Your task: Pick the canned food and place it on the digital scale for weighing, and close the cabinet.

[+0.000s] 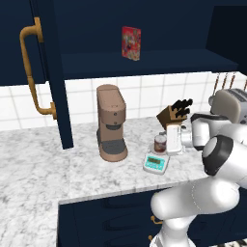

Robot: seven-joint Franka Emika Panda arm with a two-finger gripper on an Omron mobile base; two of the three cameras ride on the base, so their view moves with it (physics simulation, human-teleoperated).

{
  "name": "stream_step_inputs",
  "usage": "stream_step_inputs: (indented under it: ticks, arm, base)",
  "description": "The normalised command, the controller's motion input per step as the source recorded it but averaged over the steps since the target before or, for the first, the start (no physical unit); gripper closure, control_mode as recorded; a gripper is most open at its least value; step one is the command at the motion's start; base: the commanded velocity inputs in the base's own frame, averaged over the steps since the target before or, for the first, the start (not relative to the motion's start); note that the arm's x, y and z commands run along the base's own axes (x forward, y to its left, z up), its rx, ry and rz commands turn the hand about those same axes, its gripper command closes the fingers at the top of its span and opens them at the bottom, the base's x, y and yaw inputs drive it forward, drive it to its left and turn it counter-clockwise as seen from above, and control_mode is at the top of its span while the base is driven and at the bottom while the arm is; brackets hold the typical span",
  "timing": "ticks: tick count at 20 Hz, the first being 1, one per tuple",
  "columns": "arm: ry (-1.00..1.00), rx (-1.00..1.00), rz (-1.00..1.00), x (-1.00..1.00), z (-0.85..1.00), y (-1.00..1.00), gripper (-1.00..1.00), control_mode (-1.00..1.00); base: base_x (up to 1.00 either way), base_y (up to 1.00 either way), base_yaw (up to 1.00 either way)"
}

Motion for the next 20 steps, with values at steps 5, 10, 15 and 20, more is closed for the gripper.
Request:
stream_step_inputs:
  ticks: [5, 10, 15, 20]
  arm:
    - [0.0, 0.0, 0.0, 0.0, 0.0, -0.01, -1.0, -1.0]
    - [-0.1, 0.0, 0.0, 0.0, 0.06, -0.06, -1.0, -1.0]
    - [-0.11, 0.0, 0.0, -0.08, 0.22, -0.02, -1.0, -1.0]
    - [-0.1, 0.02, 0.0, -0.44, 0.38, 0.0, -1.0, -1.0]
  base:
    - [0.0, 0.0, 0.0]
    - [0.0, 0.0, 0.0]
    - [0.0, 0.0, 0.0]
    - [0.0, 0.0, 0.0]
